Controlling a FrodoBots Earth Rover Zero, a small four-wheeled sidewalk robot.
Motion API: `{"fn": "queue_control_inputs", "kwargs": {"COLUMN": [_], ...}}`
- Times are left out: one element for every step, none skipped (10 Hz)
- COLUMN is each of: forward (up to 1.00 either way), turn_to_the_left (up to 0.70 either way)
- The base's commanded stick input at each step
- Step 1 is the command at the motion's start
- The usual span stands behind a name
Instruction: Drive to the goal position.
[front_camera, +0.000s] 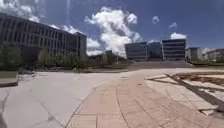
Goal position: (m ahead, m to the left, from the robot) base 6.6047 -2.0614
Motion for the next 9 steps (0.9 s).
{"fn": "queue_control_inputs", "kwargs": {"forward": [0.7,0.7,0.7,0.7,0.7,0.7,0.7,0.7,0.7], "turn_to_the_left": [0.0,0.0,0.0,0.04,0.02,0.0,0.06,0.14,0.06]}}
